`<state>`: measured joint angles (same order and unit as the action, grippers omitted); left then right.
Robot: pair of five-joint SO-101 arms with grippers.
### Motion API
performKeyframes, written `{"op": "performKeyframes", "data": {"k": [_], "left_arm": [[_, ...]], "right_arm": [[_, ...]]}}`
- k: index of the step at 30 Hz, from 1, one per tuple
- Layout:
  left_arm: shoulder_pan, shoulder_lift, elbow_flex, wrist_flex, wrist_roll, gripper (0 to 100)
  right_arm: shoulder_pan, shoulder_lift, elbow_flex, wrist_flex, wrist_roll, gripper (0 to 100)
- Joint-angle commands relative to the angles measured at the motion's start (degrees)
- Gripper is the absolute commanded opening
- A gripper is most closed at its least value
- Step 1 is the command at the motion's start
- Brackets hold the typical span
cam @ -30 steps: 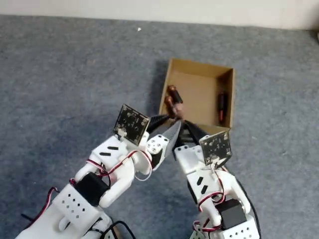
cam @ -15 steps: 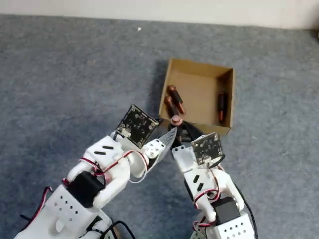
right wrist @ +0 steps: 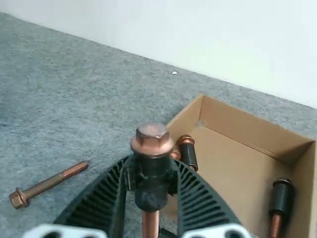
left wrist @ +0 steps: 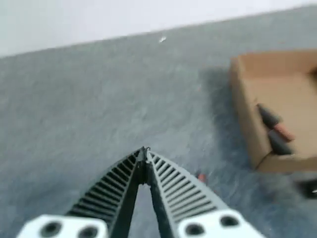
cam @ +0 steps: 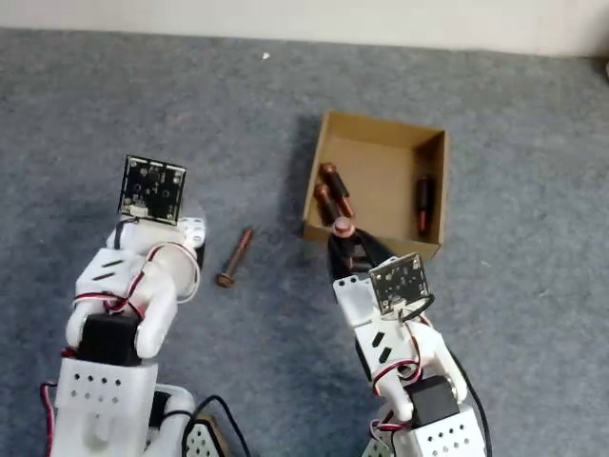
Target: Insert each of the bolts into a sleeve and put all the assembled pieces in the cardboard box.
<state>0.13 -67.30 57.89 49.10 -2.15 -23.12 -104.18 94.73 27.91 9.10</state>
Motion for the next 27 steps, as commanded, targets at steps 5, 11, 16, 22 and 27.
{"op": "performKeyframes", "data": {"k": [5,11,16,22,27], "left_arm": [[-8.22,-0.75,8.31,-3.87,-0.88,1],[-9.98,-0.75,21.85,-16.44,-1.05,1],[-9.98,-0.75,27.21,-24.44,-1.05,1],[-9.98,-0.75,29.76,-27.69,-1.05,1],[-10.07,-0.75,29.76,-27.69,-1.05,1]], "right_arm": [[0.66,-1.1,-0.75,-1.54,0.62,0.6],[-0.13,-1.1,-3.03,3.74,0.62,0.6],[2.77,-1.01,-5.05,3.74,0.62,0.5],[4.18,-1.01,-10.51,5.76,0.88,0.5],[4.18,4.0,-18.68,6.81,1.14,0.9]]}}
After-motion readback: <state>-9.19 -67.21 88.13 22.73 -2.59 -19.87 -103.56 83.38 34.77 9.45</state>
